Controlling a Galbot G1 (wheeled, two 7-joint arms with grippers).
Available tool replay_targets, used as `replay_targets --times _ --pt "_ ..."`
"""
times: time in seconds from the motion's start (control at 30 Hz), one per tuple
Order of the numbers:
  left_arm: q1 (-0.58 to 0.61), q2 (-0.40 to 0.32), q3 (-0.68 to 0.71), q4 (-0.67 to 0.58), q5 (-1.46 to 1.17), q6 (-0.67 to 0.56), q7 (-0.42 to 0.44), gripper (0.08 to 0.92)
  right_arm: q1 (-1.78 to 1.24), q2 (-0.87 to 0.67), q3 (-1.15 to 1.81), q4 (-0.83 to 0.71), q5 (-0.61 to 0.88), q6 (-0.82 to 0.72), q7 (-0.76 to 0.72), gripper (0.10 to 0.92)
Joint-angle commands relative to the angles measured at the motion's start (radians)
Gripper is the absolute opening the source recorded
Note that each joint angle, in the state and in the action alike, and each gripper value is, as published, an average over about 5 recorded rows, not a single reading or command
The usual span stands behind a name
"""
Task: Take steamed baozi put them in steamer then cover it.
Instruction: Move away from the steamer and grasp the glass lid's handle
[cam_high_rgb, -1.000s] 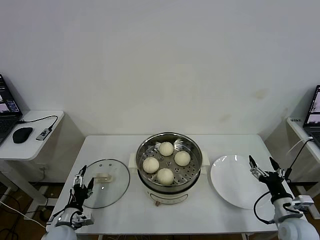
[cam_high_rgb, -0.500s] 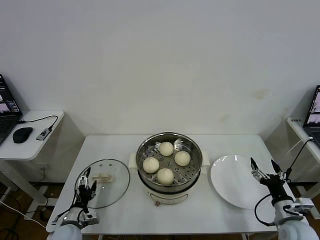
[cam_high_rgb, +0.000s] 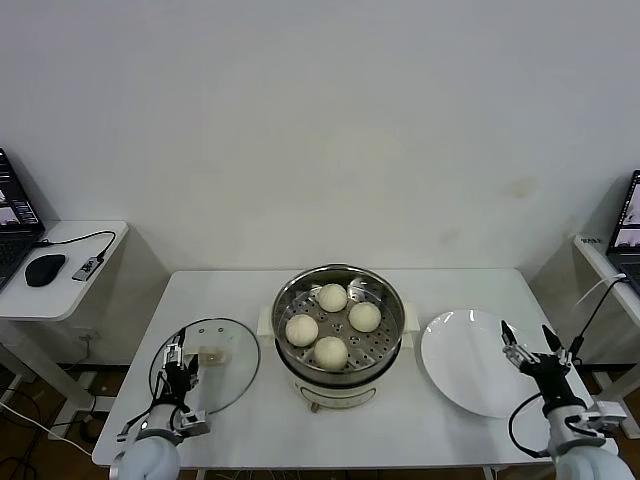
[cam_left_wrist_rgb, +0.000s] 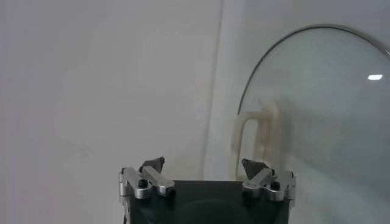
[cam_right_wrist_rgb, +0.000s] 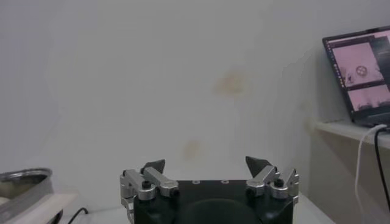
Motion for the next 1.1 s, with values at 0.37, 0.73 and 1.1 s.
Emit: replay_targets --times 0.37,0.73,1.1 --pt "-0.052 -0.040 0.016 0.065 0.037 0.051 -0.039 0.823 -0.005 0.007 -0.002 0.001 -0.003 0.006 -0.003 0.823" --pt "-0.079 -0.043 0.020 0.112 0.043 0.048 -0.065 0.823 -0.015 0.011 0.004 0.009 -0.005 0.009 -0.005 0.823" --pt "-0.094 -0.046 0.028 0.147 0.038 0.041 -0.101 0.796 -0.027 0.014 0.012 0.012 -0.010 0.011 -0.009 0.823"
